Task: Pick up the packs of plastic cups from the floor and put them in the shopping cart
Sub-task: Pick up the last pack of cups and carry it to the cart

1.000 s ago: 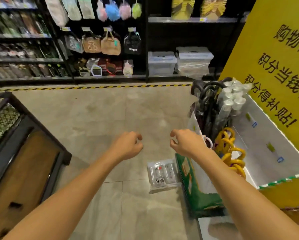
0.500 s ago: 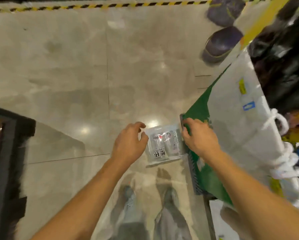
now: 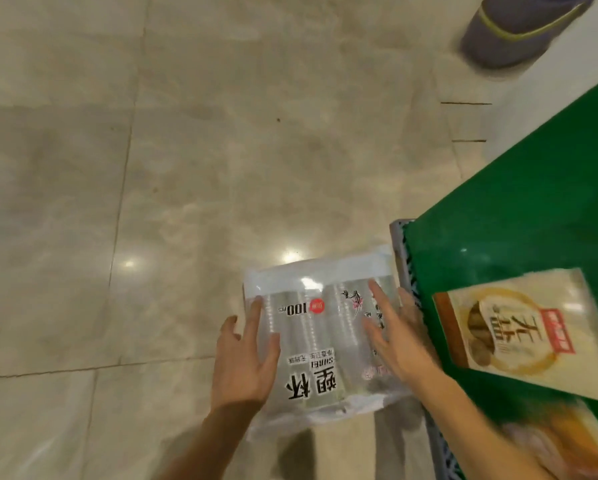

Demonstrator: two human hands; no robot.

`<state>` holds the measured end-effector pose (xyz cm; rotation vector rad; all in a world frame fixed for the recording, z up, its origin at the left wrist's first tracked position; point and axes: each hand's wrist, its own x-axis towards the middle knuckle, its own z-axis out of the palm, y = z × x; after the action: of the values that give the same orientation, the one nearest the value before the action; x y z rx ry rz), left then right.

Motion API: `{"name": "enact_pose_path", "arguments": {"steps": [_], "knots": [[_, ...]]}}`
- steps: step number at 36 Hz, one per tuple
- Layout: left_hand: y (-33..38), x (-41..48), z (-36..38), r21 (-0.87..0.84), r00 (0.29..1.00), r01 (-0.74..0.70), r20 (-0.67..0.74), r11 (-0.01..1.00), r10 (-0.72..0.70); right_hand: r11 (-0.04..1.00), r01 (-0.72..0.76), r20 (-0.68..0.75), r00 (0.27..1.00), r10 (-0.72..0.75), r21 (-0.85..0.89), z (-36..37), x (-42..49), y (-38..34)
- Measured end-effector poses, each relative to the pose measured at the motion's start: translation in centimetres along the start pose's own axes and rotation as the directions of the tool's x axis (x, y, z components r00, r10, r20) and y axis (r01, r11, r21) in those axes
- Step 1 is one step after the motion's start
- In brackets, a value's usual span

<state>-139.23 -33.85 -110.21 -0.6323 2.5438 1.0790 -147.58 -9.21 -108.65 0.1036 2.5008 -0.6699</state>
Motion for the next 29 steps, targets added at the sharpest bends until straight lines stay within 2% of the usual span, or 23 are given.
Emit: {"name": "enact_pose_path", "arguments": {"steps": [2,4,10,13,17,21,25,29], "knots": [[-0.8,0.5,2.0,-0.094,1.0,-0.026,-0.011,0.995,0.025,0.991,-0.014,-0.013,1.0,0.016,0.13,1.1,0.6,0.8],[-0.9,0.8,2.9,-0.148,0.998,-0.052,-0.046,0.988,0.046,0.99,0.01,-0.024,1.0,-0.007,0.141,1.7,0.7,1.2],[-0.3,0.5,1.5,-0.148,0.995,-0.093,-0.058,0.985,0.085,0.98,0.04,-0.061,0.998,-0.029,0.196,0.9,0.2,0.3],[1.3,0.0,-2.4,-0.114,0.99,-0.122,-0.089,0.986,0.112,0.987,0.09,-0.07,0.994,-0.082,0.133,-1.3,-1.2,-2.8],[4.8,-2.4,-11.6,-0.069,0.985,-0.14,-0.111,0.988,0.132,0.98,0.167,-0.103,0.982,-0.155,0.112,-6.7,-5.1,-10.3],[10.1,-7.7,-24.2,-0.04,0.978,-0.129,-0.169,0.991,0.12,0.964,0.249,-0.109,0.965,-0.239,0.094,-14.1,-10.9,-19.9],[16.1,-15.4,-38.0,-0.036,0.959,-0.118,-0.263,0.992,0.104,0.938,0.341,-0.087,0.938,-0.335,0.068,-22.8,-18.6,-31.1],[21.4,-23.9,-51.2,-0.038,0.916,-0.118,-0.39,0.992,0.094,0.884,0.468,-0.071,0.882,-0.466,0.016,-31.9,-27.2,-42.6]]}}
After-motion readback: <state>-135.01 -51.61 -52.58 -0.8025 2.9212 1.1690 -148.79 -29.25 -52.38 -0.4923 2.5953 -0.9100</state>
